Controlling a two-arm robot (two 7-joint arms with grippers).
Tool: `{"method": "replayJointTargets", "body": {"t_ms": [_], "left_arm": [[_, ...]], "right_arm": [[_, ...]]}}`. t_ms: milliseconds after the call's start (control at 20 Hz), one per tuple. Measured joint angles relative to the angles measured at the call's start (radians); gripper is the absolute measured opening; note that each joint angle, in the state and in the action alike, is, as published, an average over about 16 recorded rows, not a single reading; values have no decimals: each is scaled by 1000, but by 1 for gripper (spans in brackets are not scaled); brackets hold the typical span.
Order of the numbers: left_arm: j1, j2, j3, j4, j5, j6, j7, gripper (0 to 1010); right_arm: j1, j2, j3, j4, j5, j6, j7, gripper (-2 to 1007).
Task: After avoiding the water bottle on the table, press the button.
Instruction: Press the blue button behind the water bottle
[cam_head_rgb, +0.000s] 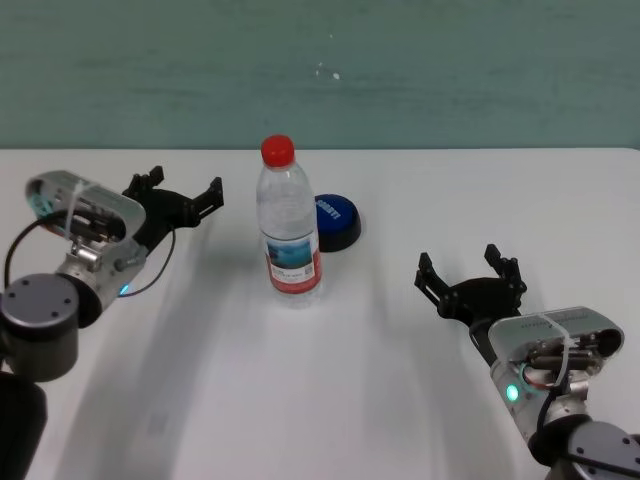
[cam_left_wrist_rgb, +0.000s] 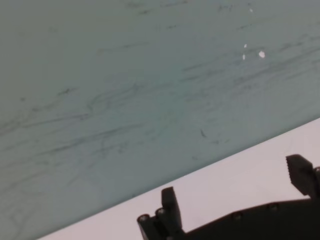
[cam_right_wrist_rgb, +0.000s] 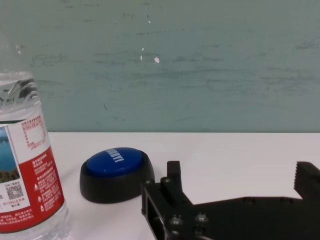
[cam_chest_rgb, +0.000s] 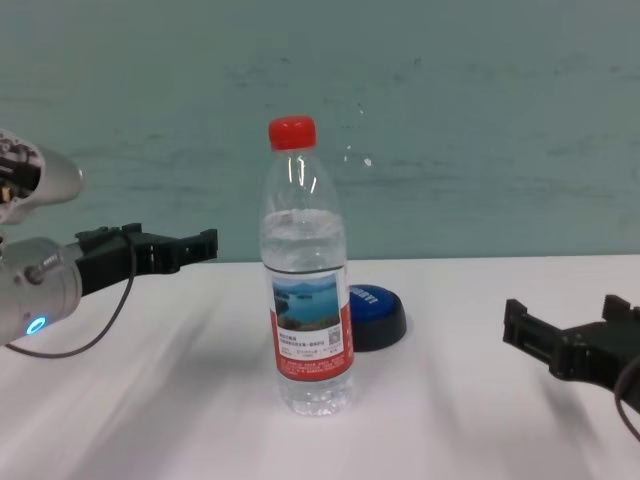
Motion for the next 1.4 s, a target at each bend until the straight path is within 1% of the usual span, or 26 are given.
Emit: {"method": "replayJointTargets", "body": {"t_ms": [600,1400], "left_arm": [[93,2,-27,-104,-21,-7,16,1004],[217,-6,-57,-217,-44,-19,38,1004]], "right_arm": [[0,0,0,0,0,0,0,1003],[0,0,0,0,0,0,0,1003]]}}
